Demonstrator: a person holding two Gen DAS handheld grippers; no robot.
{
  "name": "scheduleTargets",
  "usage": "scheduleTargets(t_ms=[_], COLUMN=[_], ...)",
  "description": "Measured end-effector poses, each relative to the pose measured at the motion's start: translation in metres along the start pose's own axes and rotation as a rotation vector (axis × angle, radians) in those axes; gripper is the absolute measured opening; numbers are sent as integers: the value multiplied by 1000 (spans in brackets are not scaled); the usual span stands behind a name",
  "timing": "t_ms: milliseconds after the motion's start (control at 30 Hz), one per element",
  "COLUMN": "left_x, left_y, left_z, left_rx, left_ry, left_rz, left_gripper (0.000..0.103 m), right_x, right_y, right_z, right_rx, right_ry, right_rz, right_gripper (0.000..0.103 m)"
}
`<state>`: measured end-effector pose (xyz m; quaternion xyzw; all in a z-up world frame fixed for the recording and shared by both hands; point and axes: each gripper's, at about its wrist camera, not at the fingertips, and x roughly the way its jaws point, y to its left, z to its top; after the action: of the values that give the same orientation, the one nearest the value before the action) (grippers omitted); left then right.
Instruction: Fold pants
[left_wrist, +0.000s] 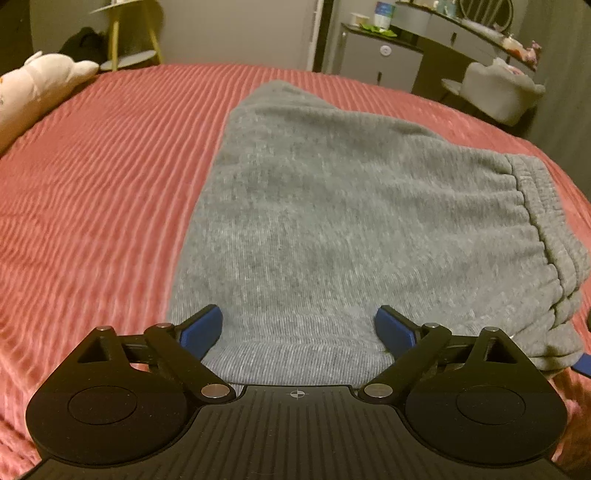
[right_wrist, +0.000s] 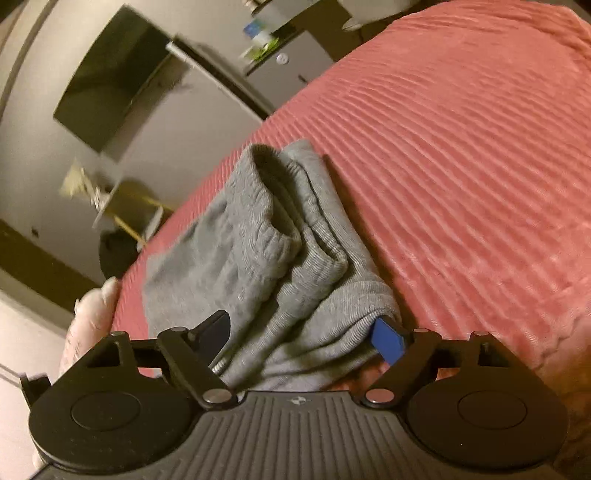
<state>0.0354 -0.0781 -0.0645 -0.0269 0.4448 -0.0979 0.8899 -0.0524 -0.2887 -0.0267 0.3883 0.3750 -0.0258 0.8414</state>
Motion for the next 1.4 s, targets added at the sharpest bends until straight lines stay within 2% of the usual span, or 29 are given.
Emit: scheduleTargets(t_ms=[67,233,400,467,567,667,700,767,833,967,1067,1133,1167,1233,1267,1300,1333,1400], left_x=[-2,-1,-2,-5,-10,-13,-12,-2,13,32,41,45,47,52,56,59,62,71], left_y=[3,2,7,15,39,63,70,77,82,78,80,82,84,82,80,78,77,72], left_z=[0,0,1,2,5,10,11,16,20,31,41,47,49,51,53,56,58,64], left_rx=[-10,2,-22,-71,-197,-309,-331,-341,-352,-278,-244,-217,-206,-160,-126,-94,-78,-52], left_ry=[1,1,-1,-10,-35,-77,-87,-52,13,72,80,63,60,55,52,45,38,45], left_rz=[-7,6,-11,-45,-104,-116,-86,-59,-127,-188,-246,-314,-344,-348,-340,-345,-365,-385], left_gripper=[96,98,98,98,98,98,98,98,98,102,102,101,98,90,85,85,85,93], right_x=[-11,-22,-2,17,43,64,69,78,82,94,102,105,106,106,107,108,110,116], right_y=[-7,-6,3,2,-6,-19,-24,-34,-40,-45,-39,-34,-32,-35,-36,-37,-37,-36], right_z=[2,19,31,37,48,59,61,64,67,72,75,73,71,70,70,72,73,77], right_rx=[-2,-57,-108,-105,-85,-39,-21,-2,12,43,-14,-77,-111,-119,-121,-117,-107,-89], right_ry=[19,-35,-24,5,43,108,131,158,162,179,191,187,179,169,172,177,183,194], right_rz=[32,47,25,33,41,115,141,185,230,286,311,315,315,338,346,351,359,372], right_gripper=[88,96,97,97,97,97,98,99,99,99,99,93,87,86,86,86,88,98])
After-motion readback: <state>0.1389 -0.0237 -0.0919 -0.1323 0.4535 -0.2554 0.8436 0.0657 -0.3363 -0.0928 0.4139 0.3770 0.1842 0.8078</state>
